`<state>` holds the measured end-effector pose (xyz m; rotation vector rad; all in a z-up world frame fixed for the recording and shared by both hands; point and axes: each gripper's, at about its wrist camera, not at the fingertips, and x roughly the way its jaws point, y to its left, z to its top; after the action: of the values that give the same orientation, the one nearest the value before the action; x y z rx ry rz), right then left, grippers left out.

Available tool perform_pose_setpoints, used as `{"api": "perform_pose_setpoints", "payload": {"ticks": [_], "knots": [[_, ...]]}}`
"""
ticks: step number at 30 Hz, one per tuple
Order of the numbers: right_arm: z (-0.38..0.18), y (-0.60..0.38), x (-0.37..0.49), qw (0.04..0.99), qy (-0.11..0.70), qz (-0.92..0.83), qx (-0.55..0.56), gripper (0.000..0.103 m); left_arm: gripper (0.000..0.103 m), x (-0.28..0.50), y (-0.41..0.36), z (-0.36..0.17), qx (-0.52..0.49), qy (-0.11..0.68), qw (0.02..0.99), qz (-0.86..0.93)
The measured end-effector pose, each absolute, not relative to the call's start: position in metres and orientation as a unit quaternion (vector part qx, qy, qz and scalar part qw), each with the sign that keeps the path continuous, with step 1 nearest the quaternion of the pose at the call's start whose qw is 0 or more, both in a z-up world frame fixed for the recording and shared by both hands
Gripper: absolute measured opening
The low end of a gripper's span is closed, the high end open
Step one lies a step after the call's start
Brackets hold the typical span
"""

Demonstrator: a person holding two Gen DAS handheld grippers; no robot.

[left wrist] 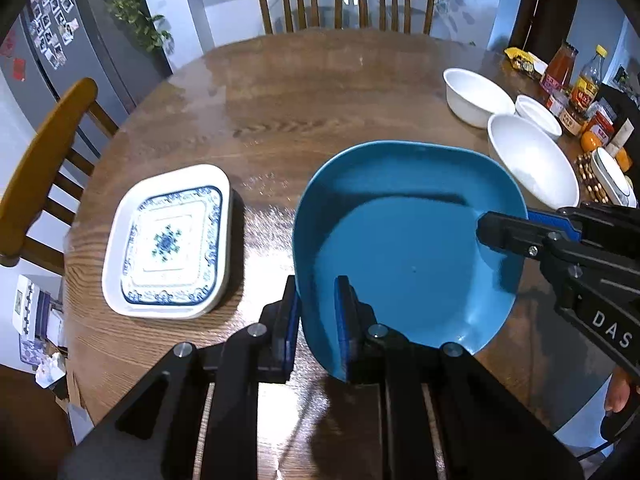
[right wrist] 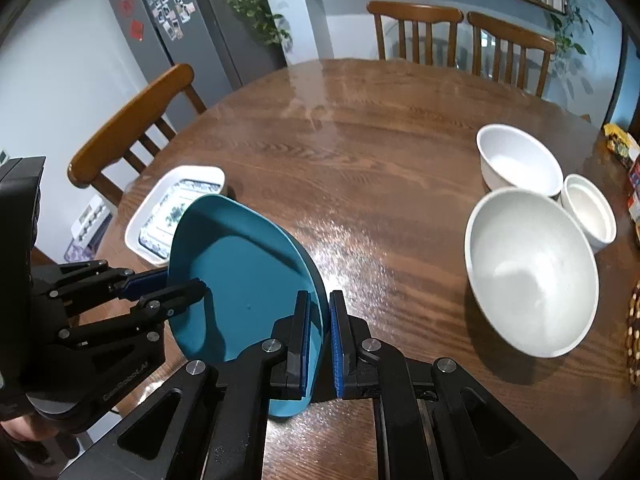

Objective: Organize plates and bowls
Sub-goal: 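Lift the teal dish and carry it toward the stacked plates, then lower the teal dish onto the stacked blue-patterned plates with the left tool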

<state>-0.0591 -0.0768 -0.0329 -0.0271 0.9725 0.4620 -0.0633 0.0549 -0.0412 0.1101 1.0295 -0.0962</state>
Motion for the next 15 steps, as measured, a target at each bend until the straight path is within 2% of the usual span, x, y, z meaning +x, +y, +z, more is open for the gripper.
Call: {"api": "perform_pose_setpoints", "payload": {"ticks": [15], "knots": [[-0.013, -0.055, -0.054, 0.866, 0.439, 0.239, -0.017, 0.011, 0.015, -0.061, 0.077, -0.024, 0.054, 0.461, 0.886, -0.012]]}}
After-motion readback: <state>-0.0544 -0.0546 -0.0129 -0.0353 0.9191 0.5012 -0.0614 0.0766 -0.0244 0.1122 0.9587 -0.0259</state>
